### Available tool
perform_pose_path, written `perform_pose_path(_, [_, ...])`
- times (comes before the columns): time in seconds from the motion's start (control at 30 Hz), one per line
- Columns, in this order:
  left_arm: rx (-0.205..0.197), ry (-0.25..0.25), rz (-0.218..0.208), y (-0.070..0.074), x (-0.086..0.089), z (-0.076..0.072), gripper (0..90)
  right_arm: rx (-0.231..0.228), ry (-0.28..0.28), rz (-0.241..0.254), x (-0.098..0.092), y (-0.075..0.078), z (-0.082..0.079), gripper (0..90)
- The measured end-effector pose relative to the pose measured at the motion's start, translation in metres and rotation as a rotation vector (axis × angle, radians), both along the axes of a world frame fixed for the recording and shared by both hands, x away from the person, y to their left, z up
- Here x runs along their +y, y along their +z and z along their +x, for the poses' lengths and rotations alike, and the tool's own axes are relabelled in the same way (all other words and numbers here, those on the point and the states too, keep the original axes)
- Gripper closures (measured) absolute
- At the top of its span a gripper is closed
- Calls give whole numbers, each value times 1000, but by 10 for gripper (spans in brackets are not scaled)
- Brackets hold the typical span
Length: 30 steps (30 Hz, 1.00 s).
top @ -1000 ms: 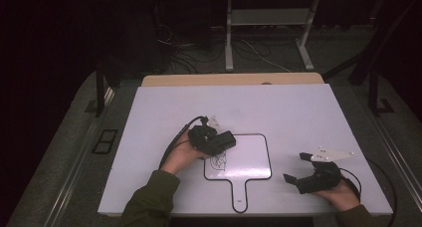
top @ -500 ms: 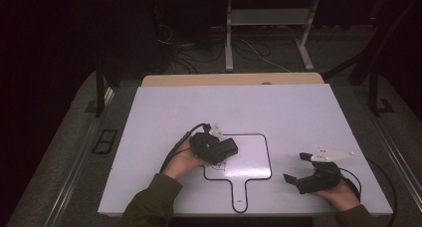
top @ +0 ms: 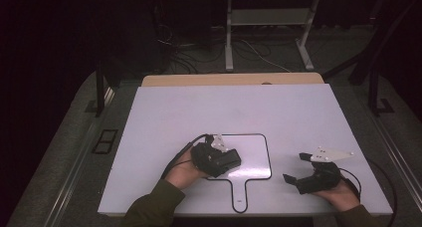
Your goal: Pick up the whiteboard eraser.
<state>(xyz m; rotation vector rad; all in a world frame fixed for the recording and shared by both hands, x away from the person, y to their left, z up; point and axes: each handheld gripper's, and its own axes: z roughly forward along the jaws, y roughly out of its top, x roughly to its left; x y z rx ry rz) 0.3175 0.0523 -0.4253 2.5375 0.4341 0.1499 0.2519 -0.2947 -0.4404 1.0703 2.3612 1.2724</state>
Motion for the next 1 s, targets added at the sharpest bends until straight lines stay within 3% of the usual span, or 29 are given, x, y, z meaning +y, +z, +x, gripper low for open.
perform_pose_path(0.07, [3,19,-28,4,1,7,394,-2,-3,2,0,0,0,0])
perform_pose_path(0.27, [-20,60,-43,14,5,32,393,3,-3,2,0,0,0,0])
perform_pose_path(0.57, [-30,127,-20,6,14,73,394,4,-7,4,-1,-1,1,0])
perform_pose_path(0.8, [-17,138,-1,-1,18,78,394,5,-8,6,-2,-1,1,0])
perform_pose_path(1.0, [-34,117,14,-1,13,68,394,1,-7,5,-2,-1,1,0])
